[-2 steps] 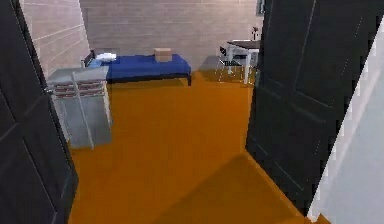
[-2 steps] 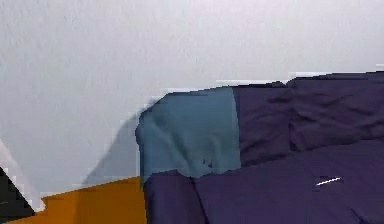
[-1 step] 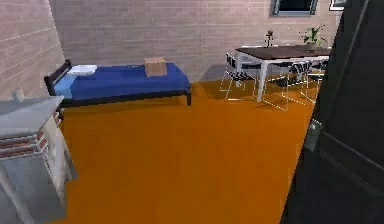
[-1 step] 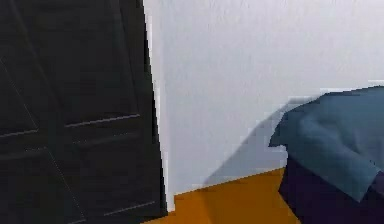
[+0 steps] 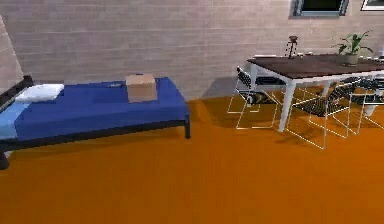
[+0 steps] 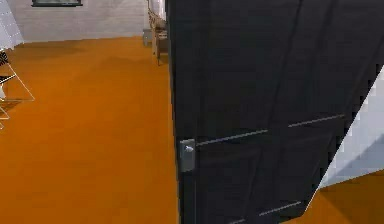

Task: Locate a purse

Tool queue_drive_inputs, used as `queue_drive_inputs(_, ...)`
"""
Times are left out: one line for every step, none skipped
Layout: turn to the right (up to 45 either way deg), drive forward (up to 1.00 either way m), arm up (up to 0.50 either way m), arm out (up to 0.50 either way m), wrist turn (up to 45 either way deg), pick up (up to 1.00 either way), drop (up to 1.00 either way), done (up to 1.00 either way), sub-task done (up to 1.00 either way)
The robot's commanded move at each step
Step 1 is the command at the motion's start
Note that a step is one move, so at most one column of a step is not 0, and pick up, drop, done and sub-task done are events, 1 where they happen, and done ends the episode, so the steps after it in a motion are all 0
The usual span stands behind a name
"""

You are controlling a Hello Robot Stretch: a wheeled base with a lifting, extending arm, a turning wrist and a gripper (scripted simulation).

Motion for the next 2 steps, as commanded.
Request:
queue_drive_inputs(0.0,1.00,0.00,0.00,0.0,0.00,0.00,0.00,0.00)
queue_drive_inputs(3.0,0.00,0.00,0.00,0.0,0.00,0.00,0.00,0.00)
